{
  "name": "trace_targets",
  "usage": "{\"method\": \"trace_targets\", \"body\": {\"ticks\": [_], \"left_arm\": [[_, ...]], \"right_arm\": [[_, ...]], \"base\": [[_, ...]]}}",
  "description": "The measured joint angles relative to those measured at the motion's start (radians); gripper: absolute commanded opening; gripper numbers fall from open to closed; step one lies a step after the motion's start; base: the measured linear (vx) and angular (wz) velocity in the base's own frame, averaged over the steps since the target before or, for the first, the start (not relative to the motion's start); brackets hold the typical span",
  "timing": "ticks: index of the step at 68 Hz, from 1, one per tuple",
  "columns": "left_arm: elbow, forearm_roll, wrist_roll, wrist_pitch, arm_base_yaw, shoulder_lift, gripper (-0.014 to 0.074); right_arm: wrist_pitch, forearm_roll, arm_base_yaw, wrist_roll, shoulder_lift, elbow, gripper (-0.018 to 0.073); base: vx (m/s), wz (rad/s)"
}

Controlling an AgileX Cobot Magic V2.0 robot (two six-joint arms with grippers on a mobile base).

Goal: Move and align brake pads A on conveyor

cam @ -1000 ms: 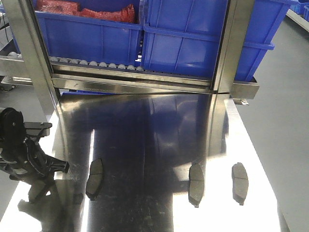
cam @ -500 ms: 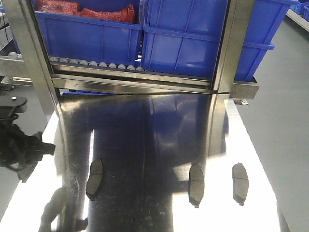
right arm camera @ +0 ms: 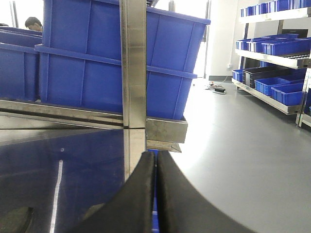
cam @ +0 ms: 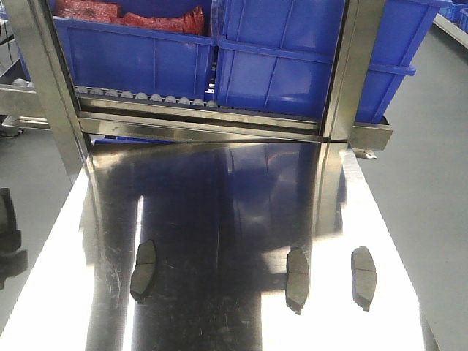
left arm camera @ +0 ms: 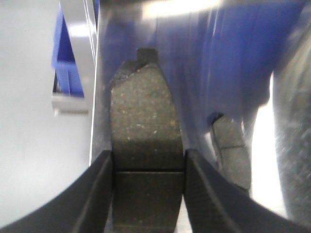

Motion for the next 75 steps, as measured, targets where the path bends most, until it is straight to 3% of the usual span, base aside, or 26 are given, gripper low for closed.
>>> {"method": "trace_targets", "body": {"ticks": [17, 26, 75], "left_arm": [[0.142, 0.0, -0.015, -0.127, 0.0, -0.227, -0.0008], [0.191, 0.0, -0.016, -0.139, 0.0, -0.296, -0.0007], [0.196, 0.0, -0.017, -0.137, 0.0, -0.32, -0.0006]], "right_arm": [[0.0, 0.0, 0.0, 0.0, 0.0, 0.0, -0.0012], [0.0, 0.0, 0.0, 0.0, 0.0, 0.0, -0.0012], [0.0, 0.0, 0.0, 0.0, 0.0, 0.0, -0.0012]], "base": [[0.0, 0.0], [0.0, 0.0], [0.0, 0.0]]}}
